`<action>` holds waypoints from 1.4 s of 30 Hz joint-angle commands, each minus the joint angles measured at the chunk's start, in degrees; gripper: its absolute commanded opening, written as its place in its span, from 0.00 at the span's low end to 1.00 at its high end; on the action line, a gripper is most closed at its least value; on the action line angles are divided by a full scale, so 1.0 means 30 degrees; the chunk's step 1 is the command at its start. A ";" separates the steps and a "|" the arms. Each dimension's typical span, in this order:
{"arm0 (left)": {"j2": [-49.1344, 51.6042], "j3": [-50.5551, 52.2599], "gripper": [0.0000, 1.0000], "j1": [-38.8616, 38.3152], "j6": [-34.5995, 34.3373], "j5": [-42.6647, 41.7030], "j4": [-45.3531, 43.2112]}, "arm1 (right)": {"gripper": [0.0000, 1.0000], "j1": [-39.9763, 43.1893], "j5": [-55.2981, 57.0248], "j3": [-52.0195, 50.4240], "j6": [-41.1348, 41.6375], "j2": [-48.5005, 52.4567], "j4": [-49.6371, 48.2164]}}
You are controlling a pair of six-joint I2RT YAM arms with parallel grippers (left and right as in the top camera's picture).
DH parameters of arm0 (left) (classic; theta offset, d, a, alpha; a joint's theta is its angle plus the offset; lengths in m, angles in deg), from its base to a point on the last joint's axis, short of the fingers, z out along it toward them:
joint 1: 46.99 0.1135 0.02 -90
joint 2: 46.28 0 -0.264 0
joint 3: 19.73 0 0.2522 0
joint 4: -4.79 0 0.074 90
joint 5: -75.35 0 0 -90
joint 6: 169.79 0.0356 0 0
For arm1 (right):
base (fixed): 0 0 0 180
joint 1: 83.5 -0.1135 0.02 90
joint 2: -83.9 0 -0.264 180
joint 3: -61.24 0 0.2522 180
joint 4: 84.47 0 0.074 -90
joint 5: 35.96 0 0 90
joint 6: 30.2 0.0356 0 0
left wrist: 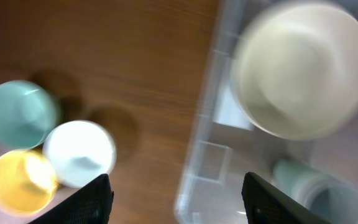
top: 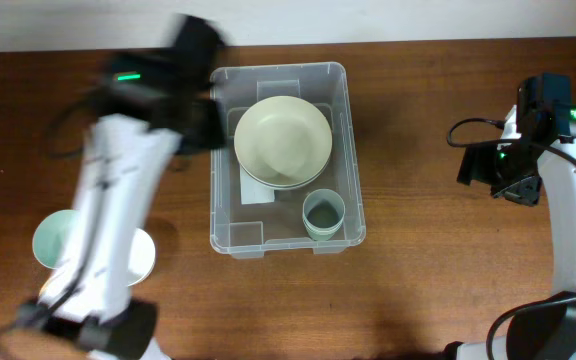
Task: Pack container
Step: 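Move the left gripper to the white bowl and grasp its rim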
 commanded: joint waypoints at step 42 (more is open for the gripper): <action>-0.1581 2.3037 0.42 0.7242 0.1639 -0.1610 -1.4447 | 0.80 -0.0051 0.0117 -0.0044 0.0058 0.0029 0.0153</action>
